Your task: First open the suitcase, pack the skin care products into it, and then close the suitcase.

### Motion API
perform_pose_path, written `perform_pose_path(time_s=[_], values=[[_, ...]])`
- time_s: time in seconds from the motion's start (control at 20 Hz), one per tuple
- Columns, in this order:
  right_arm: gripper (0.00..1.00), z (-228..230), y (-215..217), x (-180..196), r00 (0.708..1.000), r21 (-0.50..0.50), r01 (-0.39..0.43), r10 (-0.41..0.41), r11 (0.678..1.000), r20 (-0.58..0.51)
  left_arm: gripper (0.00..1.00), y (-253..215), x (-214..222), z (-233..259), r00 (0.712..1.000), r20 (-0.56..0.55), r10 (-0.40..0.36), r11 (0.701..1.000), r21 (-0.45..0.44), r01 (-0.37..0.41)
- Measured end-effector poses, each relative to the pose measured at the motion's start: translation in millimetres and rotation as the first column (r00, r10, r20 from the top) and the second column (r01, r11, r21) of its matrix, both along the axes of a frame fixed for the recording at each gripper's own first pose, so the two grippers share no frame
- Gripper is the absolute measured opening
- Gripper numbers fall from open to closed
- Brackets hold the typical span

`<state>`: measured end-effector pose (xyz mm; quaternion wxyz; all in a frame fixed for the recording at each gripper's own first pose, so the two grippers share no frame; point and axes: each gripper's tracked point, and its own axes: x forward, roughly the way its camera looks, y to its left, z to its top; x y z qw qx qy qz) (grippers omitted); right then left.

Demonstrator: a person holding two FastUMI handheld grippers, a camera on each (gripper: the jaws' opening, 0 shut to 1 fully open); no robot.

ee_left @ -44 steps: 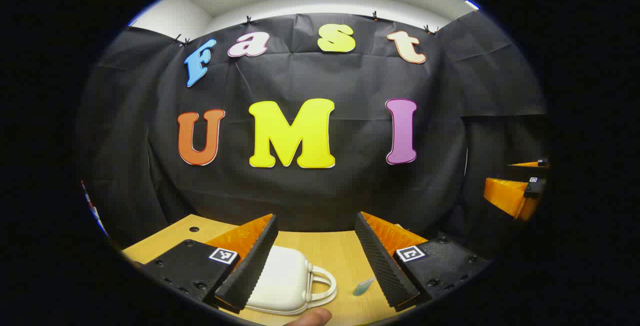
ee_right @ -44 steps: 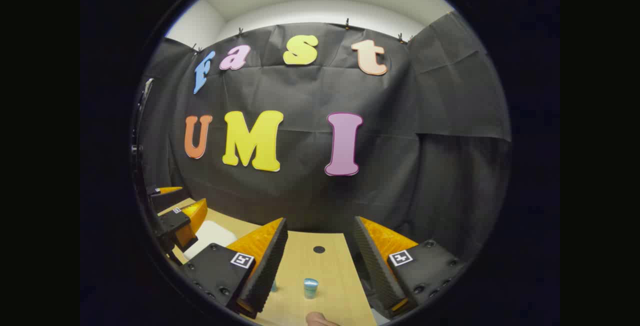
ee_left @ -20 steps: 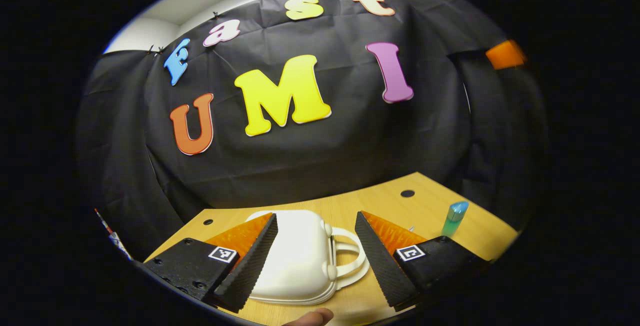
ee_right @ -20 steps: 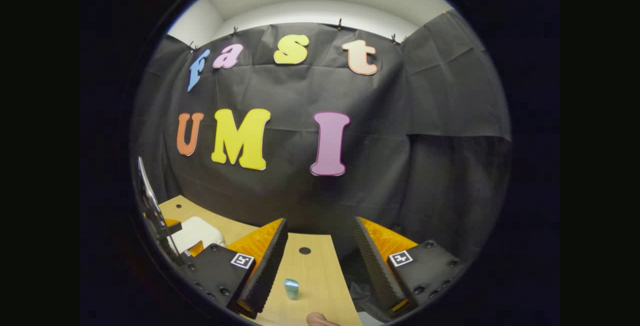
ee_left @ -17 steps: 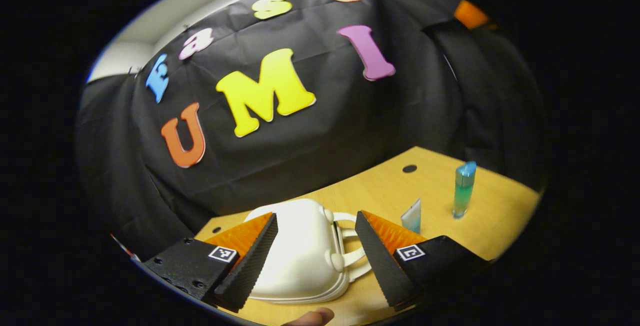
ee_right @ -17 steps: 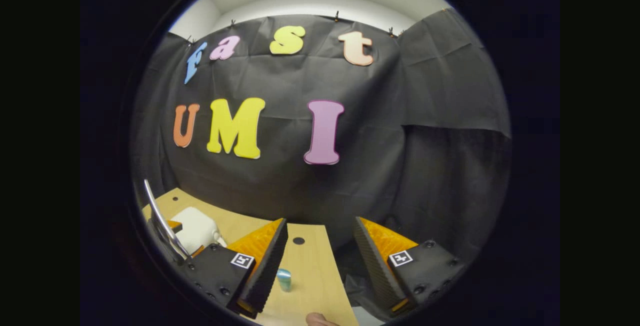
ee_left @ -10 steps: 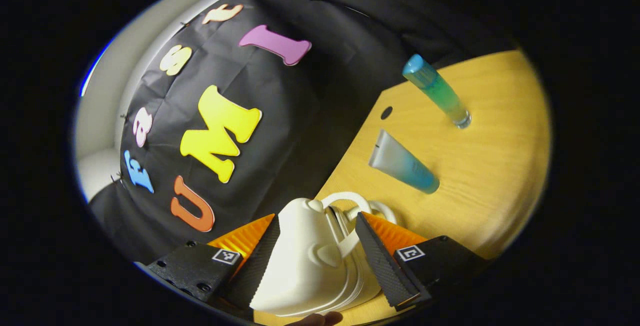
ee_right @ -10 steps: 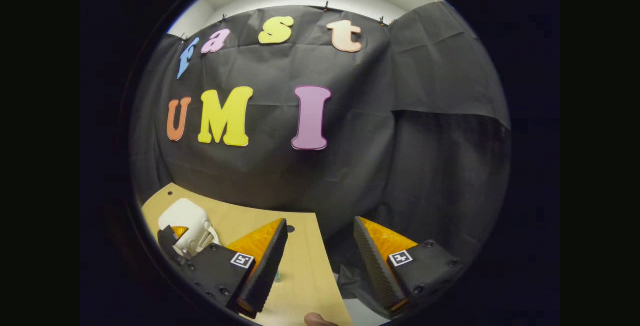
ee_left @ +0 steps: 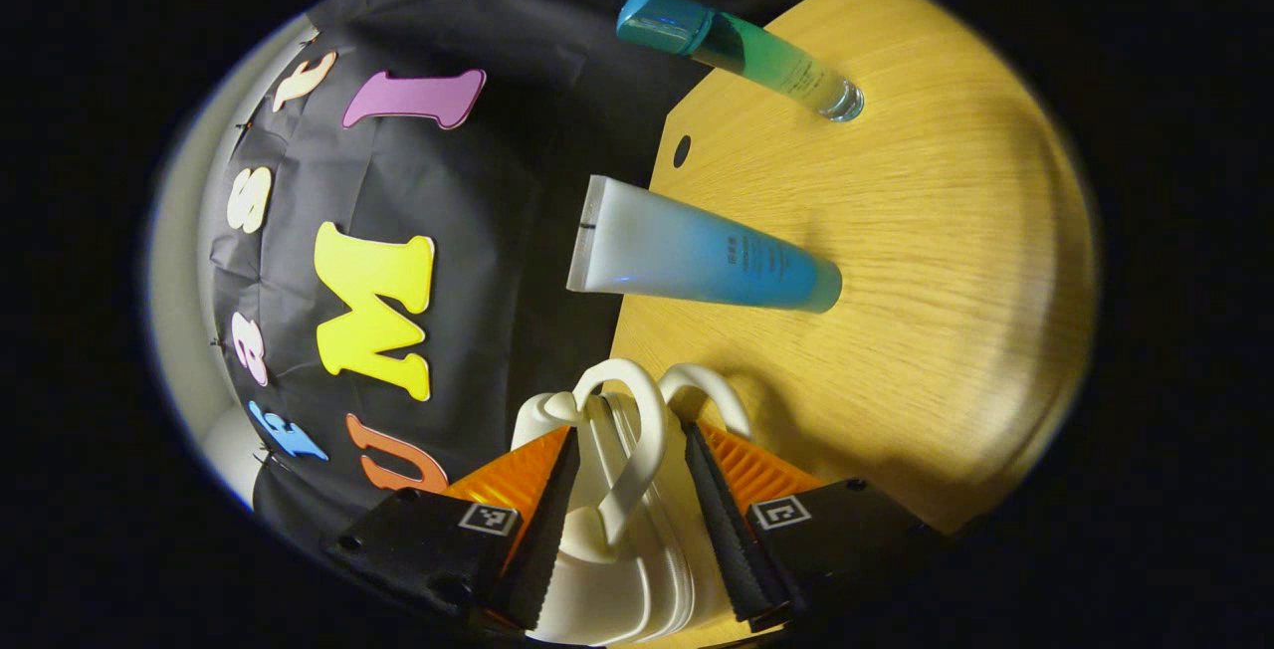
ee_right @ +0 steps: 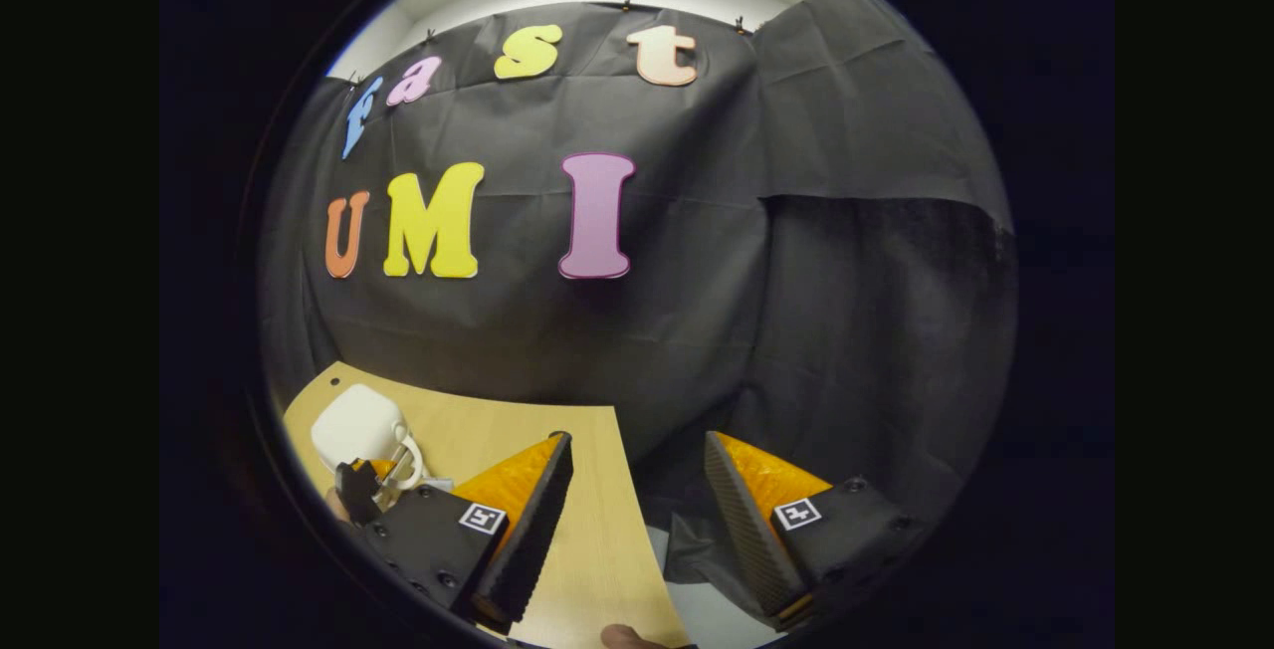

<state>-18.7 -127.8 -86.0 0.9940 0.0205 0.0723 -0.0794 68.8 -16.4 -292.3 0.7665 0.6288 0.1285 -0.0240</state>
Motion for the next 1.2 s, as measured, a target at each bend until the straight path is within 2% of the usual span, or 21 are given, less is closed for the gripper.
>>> perform_pose_path(time_s=[0.1, 0.15, 0.2, 0.25, 0.3, 0.4, 0.45, 0.5, 0.7, 0.95, 1.05, 1.2], values=[[0.79, -2.3, -4.1, -2.1, 1.000, -0.002, 0.003, -0.003, 1.000, -0.001, 0.59, 1.0, 3.1, 2.2, 1.000, -0.002, -0.007, 1.000, 0.028, 0.007], [0.79, -3.8, -5.7, -2.1, 1.000, 0.000, 0.004, -0.004, 1.000, -0.005, 0.57, 1.2, 4.4, -0.2, 1.000, -0.018, -0.009, 1.000, 0.025, 0.010], [0.79, -5.1, -6.3, -2.4, 1.000, 0.004, 0.006, -0.006, 1.000, -0.010, 0.45, 1.8, 5.5, -0.7, 1.000, -0.023, -0.009, 1.000, 0.027, 0.010], [0.79, -5.8, -6.2, -3.0, 1.000, 0.010, 0.007, -0.007, 1.000, -0.011, 0.40, 1.4, 5.9, -2.5, 0.999, -0.039, -0.007, 1.000, 0.027, 0.008], [0.79, -4.7, -4.8, -2.2, 1.000, 0.014, 0.005, -0.005, 1.000, -0.009, 0.29, 1.5, 2.2, -2.4, 0.999, -0.043, -0.001, 1.000, 0.029, 0.002], [0.77, -0.9, -1.8, -1.9, 1.000, 0.003, 0.002, -0.002, 1.000, 0.001, 0.19, -3.0, 2.7, 0.9, 0.998, -0.055, -0.009, 0.999, 0.036, 0.011], [0.79, 1.3, 1.1, -1.4, 1.000, -0.004, 0.000, 0.000, 1.000, 0.005, 0.17, -6.1, 2.1, 4.7, 0.998, -0.060, -0.012, 0.999, 0.033, 0.014], [0.79, 3.1, 3.5, -0.7, 1.000, -0.009, -0.002, 0.002, 1.000, 0.010, 0.11, -5.4, 2.0, 6.9, 0.997, -0.071, -0.018, 1.000, 0.008, 0.018], [0.79, 18.7, 11.5, 4.6, 0.999, -0.037, 0.028, -0.026, 0.999, 0.044, 0.03, 2.5, -3.6, 37.6, 0.998, -0.062, 0.010, 0.997, -0.075, -0.015], [0.79, 25.4, 33.3, 18.4, 0.998, -0.031, 0.047, -0.046, 0.998, 0.040, 0.03, 22.9, -5.5, 96.3, 0.999, -0.029, 0.032, 0.973, -0.229, -0.037], [0.79, 27.1, 46.9, 24.0, 0.998, -0.040, 0.045, -0.044, 0.998, 0.036, 0.03, 39.0, -5.7, 123.7, 0.999, -0.007, 0.035, 0.950, -0.309, -0.035], [0.79, 26.5, 77.1, 30.0, 0.999, -0.049, 0.028, -0.027, 0.998, 0.022, 0.03, 79.1, -7.4, 161.8, 0.997, 0.010, 0.077, 0.893, -0.445, -0.064]])
